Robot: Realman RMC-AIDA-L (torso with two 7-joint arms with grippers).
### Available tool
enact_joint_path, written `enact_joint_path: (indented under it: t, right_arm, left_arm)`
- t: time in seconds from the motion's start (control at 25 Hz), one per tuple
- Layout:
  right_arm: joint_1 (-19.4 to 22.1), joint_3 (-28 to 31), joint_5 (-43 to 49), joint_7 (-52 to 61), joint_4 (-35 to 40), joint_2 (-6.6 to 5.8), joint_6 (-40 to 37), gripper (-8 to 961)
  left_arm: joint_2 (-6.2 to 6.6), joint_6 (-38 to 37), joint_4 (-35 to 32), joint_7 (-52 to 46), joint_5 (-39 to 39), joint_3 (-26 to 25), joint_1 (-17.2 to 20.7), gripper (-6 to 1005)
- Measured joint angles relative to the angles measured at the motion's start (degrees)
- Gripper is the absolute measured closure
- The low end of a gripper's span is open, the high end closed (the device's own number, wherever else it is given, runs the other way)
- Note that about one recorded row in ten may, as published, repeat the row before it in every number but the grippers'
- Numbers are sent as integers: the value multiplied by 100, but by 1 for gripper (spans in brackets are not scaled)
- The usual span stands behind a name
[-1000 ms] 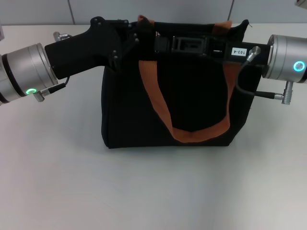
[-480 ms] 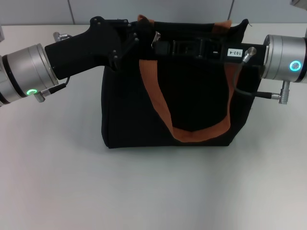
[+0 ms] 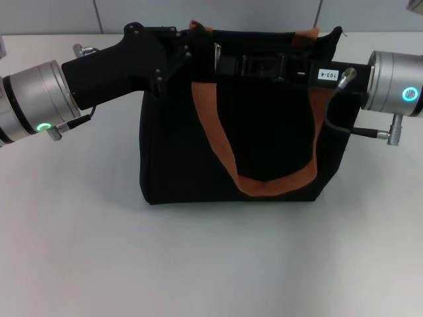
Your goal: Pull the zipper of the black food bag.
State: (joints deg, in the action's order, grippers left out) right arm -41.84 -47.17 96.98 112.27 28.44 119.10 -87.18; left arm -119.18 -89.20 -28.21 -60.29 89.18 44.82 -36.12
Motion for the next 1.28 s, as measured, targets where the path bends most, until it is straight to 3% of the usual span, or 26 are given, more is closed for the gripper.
enact_joint_path:
  t: [0.2,0.36,0.64,0.8,1.28]
  right_arm:
    - [-35,-16,9,-155,-2,0,-34,895]
    - [-101,-189,-24,-258,41,10,-51,704]
    - [-122,-181,-87,-385,50,15,-109,467]
    - [-108,-157,-128,-357,49,13,-93,405]
    - [-82,-146,-198,-283,-1,0,-5,410]
  left_arm:
    - [0,0,0,2,0,0,-19,895]
    - [1,66,16,9,0,0,-43,894]
    - [0,168,56,9,-1,-1,-66,891]
    - [0,182,60,9,-2,-1,-77,889]
    - [0,212,62,81,2,1,-125,884]
